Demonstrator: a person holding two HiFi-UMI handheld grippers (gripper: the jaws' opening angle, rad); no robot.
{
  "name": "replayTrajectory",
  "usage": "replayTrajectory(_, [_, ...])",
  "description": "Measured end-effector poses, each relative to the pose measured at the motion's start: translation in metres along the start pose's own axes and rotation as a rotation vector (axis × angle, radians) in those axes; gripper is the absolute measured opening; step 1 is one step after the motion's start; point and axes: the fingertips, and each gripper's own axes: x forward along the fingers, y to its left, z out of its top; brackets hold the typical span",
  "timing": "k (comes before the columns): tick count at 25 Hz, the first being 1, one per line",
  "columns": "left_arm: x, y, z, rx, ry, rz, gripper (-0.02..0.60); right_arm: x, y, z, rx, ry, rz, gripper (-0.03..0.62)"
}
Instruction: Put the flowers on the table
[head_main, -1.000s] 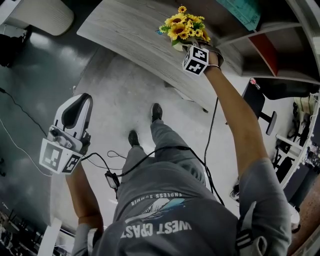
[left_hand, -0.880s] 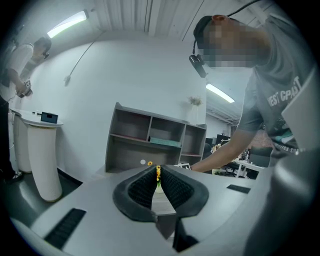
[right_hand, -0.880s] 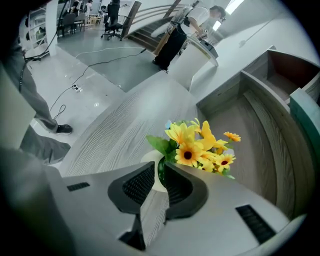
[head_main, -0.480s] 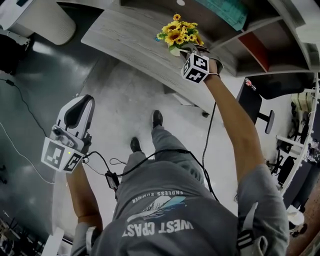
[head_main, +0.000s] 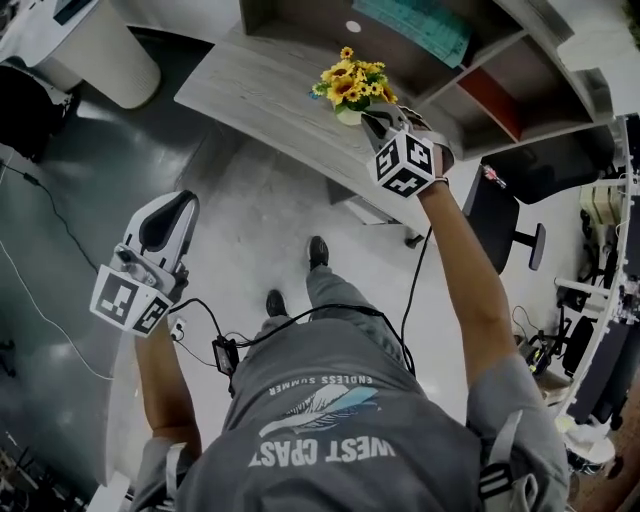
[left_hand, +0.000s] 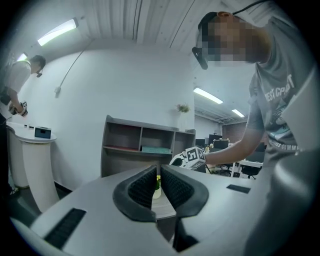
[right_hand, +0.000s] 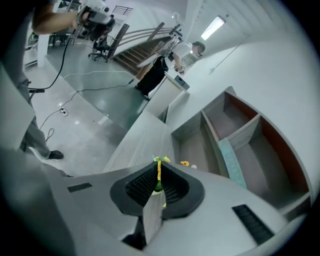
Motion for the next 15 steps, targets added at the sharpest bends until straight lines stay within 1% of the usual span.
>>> replayTrajectory(6, [-0.003, -0.011, 0.01, 0.038, -0.011, -0.022, 0.038, -0.072, -0.001, 0.03, 0.068, -0.089, -0.063, 0.037])
replayTrajectory(8, [-0.001, -0.013, 0.016, 0.054, -0.016, -0.033, 0.038, -0.097, -0.007, 0.037, 0.085, -0.11, -0.085, 0.035])
replayTrajectory(12, [-0.001, -0.015, 0.031, 0.09, -0.026, -0.057, 0.038, -0.147, -0.019, 0.057, 0.153, -0.155, -0.139, 0.034])
replayTrajectory(15, [-0.017, -0.02, 0.036, 0.114, -0.031, -0.068, 0.038, -0.183, -0.007, 0.079, 0.166, -0.192, -0.155, 0.032])
